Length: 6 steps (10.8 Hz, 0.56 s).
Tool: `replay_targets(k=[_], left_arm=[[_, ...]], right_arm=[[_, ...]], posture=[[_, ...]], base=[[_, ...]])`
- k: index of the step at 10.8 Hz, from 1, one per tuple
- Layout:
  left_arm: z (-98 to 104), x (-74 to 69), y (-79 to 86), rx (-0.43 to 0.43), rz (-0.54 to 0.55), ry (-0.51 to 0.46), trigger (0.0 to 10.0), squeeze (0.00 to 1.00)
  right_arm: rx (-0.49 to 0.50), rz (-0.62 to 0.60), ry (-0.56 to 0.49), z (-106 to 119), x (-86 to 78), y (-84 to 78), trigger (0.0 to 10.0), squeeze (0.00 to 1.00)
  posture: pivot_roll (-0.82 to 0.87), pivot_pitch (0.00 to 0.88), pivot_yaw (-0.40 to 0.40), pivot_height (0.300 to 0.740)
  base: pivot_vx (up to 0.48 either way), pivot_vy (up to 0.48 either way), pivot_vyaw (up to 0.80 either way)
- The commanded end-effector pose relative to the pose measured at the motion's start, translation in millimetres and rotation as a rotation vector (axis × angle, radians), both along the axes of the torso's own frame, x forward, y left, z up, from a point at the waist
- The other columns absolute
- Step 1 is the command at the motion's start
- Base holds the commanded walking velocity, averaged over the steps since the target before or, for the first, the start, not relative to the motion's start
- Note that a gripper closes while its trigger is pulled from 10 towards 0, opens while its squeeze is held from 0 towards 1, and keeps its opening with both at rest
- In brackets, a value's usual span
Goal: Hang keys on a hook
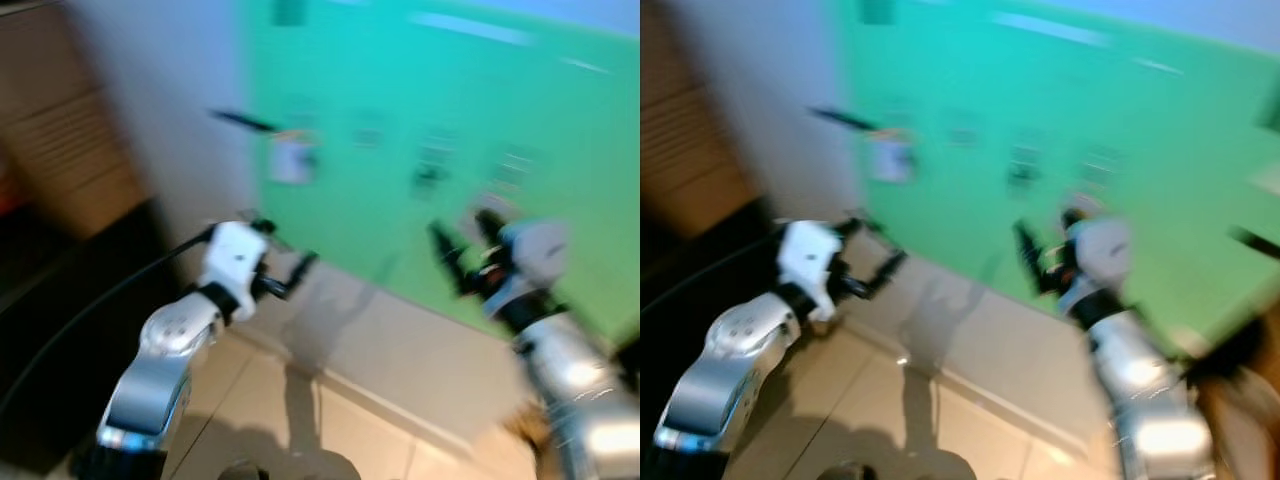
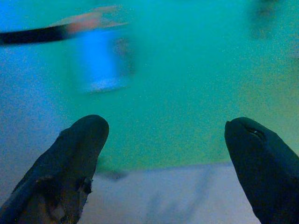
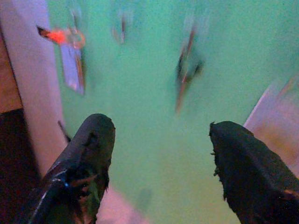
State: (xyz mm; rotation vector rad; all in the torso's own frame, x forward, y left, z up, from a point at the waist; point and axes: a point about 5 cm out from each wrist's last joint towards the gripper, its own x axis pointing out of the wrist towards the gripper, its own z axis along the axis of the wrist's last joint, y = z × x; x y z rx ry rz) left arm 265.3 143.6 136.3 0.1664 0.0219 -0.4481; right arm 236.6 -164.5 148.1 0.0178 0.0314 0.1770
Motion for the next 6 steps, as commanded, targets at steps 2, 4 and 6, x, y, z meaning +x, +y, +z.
replay_targets(k=[2,4,6], left_arm=[[-7,-11.0,17.4,0.042,0.145,-0.009,10.0,0.00],[-9,-14.0,18.9,0.021,0.194,-0.049,10.0,0.00],[-7,-13.7,15.7,0.000,0.187,-0.051,10.0,0.00]], right_arm=[[-0.024,-0.025,0.047,-20,-4.9,-5.0,10.0,1.00],[-0.029,-0.022,0.059,-31,-0.8,-4.4,10.0,1.00],[-0.061,0.021,0.111,-41,2.7,-2.5,10.0,1.00]], posture=[[-0.08,0.000,-0.025,0.740],[-0.07,0.000,-0.037,0.740],[-0.07,0.000,-0.037,0.740]], base=[[0.000,0.000,0.80],[0.000,0.000,0.80],[0.150,0.000,0.80]])
